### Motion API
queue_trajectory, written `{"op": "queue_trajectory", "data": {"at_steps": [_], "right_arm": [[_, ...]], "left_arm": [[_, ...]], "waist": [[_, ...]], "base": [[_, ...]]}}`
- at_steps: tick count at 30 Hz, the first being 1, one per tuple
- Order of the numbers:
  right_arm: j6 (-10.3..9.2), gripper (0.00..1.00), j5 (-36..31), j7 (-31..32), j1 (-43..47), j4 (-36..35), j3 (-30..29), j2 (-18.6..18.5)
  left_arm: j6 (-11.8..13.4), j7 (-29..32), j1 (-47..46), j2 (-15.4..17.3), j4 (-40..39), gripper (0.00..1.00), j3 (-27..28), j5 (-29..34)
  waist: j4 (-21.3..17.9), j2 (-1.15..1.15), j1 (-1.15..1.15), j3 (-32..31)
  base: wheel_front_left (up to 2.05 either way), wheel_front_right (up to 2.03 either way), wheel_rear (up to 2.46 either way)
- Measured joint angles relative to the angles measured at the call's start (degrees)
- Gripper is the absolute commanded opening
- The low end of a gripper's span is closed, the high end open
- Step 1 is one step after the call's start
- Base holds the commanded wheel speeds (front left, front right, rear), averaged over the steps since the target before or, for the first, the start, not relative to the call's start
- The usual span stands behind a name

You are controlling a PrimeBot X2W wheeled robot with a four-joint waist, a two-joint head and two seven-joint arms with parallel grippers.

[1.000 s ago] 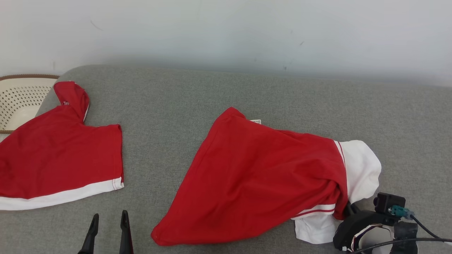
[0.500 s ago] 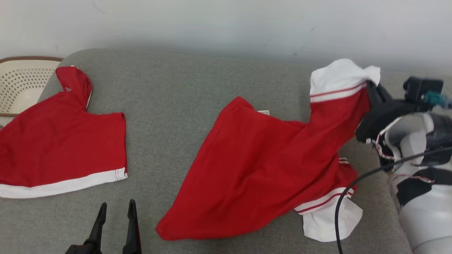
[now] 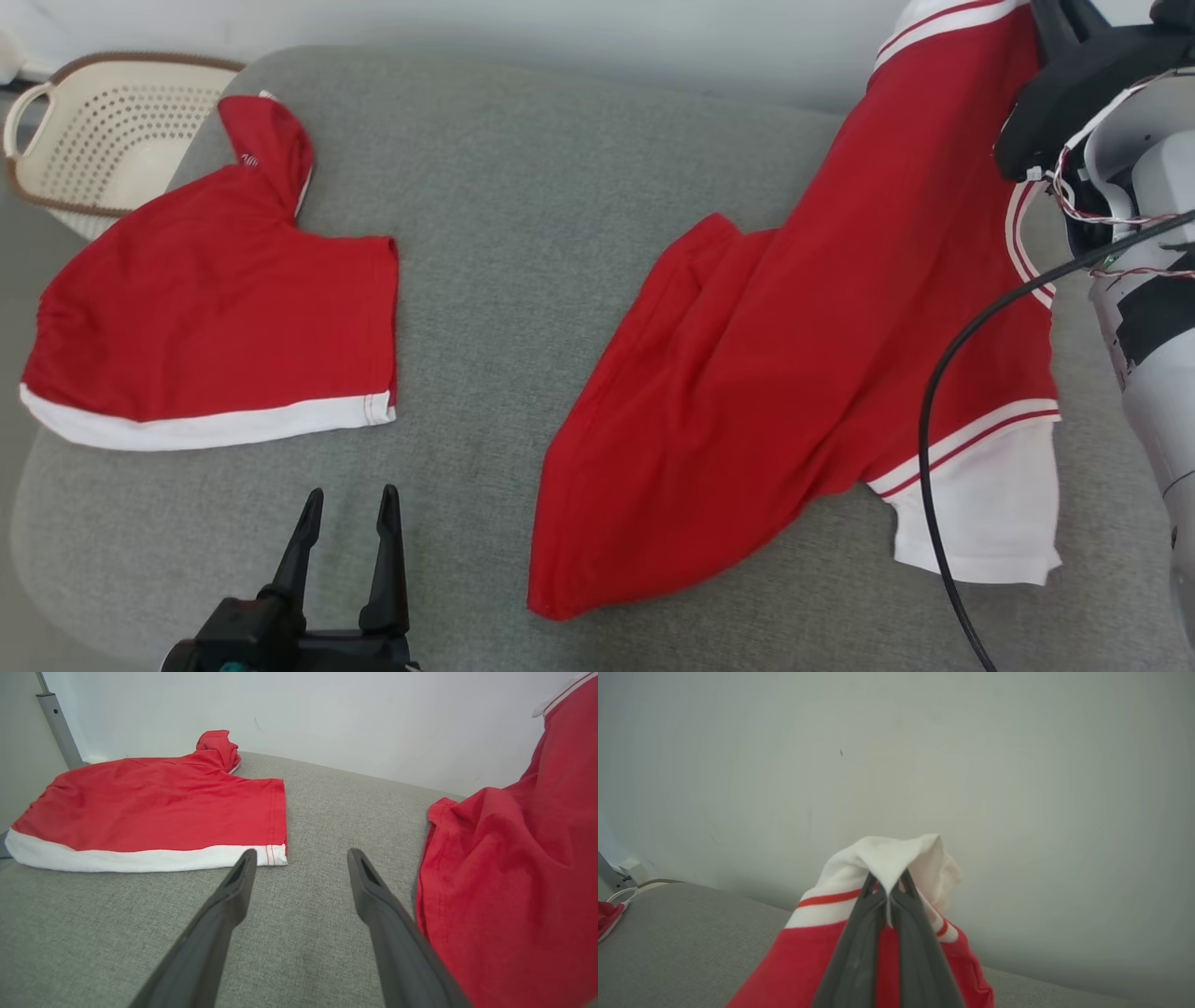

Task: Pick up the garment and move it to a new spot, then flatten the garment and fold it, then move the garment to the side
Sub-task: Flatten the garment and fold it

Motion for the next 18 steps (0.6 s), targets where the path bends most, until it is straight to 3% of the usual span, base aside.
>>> {"op": "queue_trajectory", "data": {"at_steps": [3, 4, 5, 11, 18], "right_arm": [[0.00, 0.01, -0.6, -1.0, -2.0, 4.3, 2.0, -0.4], [0.00, 0.67, -0.9, -1.6, -2.3, 5.5, 2.6, -0.5], [0.00, 1.00, -1.1, -1.8, -2.7, 6.8, 3.4, -0.6], [0.00, 1.00, -0.2, -3.1, -3.2, 11.9, 6.7, -0.1], [0.00, 1.00, 3.3, -8.8, -0.9, 12.5, 9.0, -0.2]], "left_arm": [[0.0, 0.0, -0.9, -0.1, 0.5, 1.00, -0.6, -0.1], [0.0, 0.0, -1.1, -0.1, 0.6, 1.00, -0.8, -0.2], [0.0, 0.0, -1.2, -0.1, 0.8, 1.00, -0.9, -0.3], [0.1, 0.0, -1.6, -0.2, 1.3, 1.00, -1.0, -0.7], [0.1, 0.0, -0.5, -0.1, 1.5, 1.00, 0.0, -1.1]], "waist": [[1.2, 0.00, 0.00, 0.9], [1.6, 0.00, 0.00, 1.1], [1.9, 0.00, 0.00, 1.4], [2.6, 0.00, 0.00, 1.6], [1.0, 0.00, -0.01, -0.4]], "base": [[0.00, 0.00, 0.00], [0.00, 0.00, 0.00], [0.00, 0.00, 0.00], [0.00, 0.00, 0.00], [0.00, 0.00, 0.00]]}}
